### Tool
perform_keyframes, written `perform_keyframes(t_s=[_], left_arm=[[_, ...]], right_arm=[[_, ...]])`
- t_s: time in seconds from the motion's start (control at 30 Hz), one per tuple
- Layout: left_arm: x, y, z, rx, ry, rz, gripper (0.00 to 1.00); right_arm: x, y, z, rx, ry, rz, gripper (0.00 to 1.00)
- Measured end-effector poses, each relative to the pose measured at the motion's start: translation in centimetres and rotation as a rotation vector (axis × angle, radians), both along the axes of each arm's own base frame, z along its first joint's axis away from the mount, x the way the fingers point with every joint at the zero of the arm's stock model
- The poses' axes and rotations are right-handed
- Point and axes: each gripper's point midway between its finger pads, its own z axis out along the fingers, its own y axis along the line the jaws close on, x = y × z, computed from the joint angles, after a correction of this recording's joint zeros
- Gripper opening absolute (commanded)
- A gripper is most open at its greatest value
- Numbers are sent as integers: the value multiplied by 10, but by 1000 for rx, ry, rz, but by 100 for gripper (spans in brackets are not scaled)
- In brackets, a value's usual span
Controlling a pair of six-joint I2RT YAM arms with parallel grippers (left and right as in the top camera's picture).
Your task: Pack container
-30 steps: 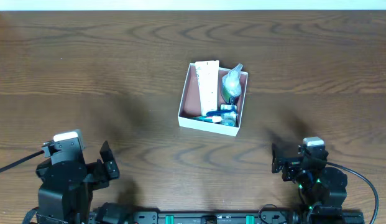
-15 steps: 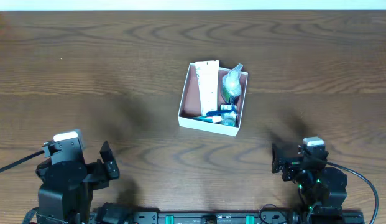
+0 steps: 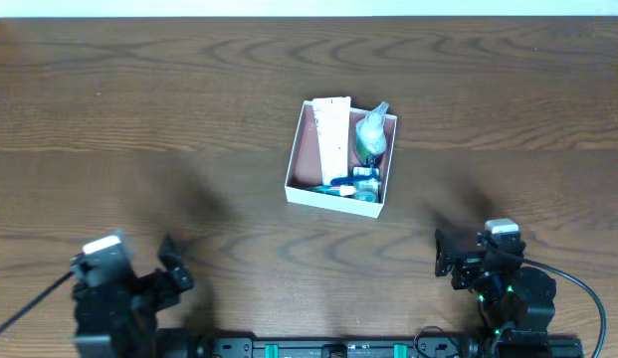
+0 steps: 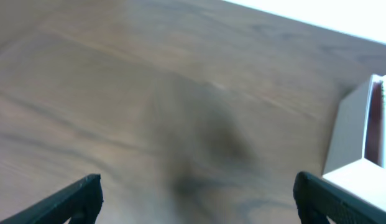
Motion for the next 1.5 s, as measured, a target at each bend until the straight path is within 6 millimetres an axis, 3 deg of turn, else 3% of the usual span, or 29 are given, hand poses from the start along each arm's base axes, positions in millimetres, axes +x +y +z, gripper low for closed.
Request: perform_keyframes(t_s=[0.3, 0.7, 1.5], left_arm=[[23, -26, -93, -58, -6, -145, 98], [28, -36, -150, -96, 83, -193, 98], [29, -36, -148, -95, 75, -193, 98]], right_arm=[[0, 0, 0, 0, 1, 0, 99], [0, 0, 0, 0, 0, 0, 99], [0, 0, 0, 0, 1, 0, 99]])
